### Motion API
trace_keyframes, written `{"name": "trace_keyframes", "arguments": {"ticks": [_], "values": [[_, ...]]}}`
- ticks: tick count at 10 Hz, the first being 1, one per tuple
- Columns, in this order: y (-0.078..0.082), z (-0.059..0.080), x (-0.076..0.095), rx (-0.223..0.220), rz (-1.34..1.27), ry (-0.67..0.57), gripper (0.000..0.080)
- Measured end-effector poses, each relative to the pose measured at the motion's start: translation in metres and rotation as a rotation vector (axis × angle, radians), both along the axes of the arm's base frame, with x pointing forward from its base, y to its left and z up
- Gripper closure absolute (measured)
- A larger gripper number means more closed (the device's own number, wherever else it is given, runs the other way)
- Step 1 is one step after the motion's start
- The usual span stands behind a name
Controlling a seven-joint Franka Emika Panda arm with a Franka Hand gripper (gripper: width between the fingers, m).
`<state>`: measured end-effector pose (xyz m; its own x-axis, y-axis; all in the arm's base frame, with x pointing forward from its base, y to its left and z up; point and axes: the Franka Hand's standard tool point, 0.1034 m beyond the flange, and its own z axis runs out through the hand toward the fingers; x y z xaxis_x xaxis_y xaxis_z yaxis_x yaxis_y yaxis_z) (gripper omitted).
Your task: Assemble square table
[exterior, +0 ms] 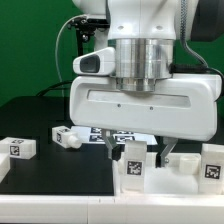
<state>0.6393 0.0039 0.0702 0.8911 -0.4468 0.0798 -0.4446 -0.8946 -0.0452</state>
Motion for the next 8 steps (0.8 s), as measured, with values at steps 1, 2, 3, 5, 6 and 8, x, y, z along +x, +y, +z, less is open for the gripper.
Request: {"name": "trace_keyframes", "arguments": {"ticks": [1, 2, 3, 5, 6, 8], "values": [[0.0, -0.0002, -0.0001, 0.0, 0.0, 0.0, 0.0408], [0.0, -0.0006, -0.0003, 0.009, -0.064, 0.001, 0.0408], [-0.0011, -0.0007, -0.0003, 0.015, -0.141, 0.001, 0.0512], [-0.0029, -0.0017, -0.0007, 0.036, -0.38, 0.003, 0.0512], [-0.0036, -0.0022, -0.001, 0.058, -0.537, 0.009, 0.0512], [-0.0039, -0.0028, -0.0001, 0.1, -0.864, 0.038, 0.0512]]}}
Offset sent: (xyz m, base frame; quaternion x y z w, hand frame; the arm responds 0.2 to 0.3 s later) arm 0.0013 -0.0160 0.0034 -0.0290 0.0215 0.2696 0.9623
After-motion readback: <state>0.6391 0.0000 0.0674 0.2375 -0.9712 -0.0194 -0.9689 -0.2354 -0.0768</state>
